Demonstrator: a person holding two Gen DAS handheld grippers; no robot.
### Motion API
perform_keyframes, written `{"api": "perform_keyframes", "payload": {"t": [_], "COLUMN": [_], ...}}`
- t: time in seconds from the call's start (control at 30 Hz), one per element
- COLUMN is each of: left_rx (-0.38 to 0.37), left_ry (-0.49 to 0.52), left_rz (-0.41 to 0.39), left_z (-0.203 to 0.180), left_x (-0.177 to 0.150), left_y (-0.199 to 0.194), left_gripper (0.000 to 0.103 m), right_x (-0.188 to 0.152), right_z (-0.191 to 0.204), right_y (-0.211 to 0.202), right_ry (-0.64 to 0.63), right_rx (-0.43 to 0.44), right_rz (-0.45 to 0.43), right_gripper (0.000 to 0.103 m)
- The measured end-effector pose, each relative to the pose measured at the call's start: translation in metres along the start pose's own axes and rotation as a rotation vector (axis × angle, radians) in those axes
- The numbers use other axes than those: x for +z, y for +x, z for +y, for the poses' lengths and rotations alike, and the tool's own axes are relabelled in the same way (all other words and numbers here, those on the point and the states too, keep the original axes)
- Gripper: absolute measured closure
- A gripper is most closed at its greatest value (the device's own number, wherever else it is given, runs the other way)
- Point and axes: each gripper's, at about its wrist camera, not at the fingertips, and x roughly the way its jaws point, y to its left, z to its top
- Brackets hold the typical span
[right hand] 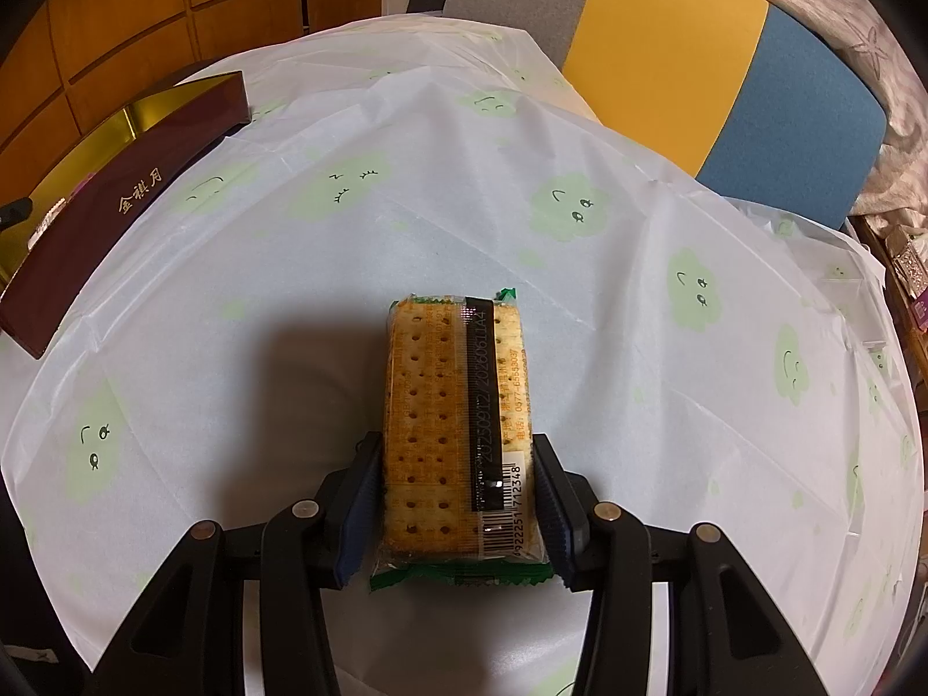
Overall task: Organize snacks
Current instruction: 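Withdraw the open left tool from the gold tray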
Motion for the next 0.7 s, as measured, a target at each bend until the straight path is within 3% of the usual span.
{"api": "perform_keyframes", "payload": {"t": [0.3,0.7], "left_rx": [-0.083,-0.267], "left_ry": [0.109,0.319], "left_rz": [-0.035,-0.024], "left_z": [-0.037,-0.108], "left_x": [-0.005,-0.035], "left_y": [-0.021,-0.037], "left_gripper": [0.07,0.07], "right_x": [0.0,0.0], "right_z": [0.0,0.001], "right_y": [0.0,0.0], "right_ry": [-0.003,-0.003], "right_rx": [0.0,0.0], "right_rz": [-0.001,0.0], "right_gripper": [0.054,0.054]}}
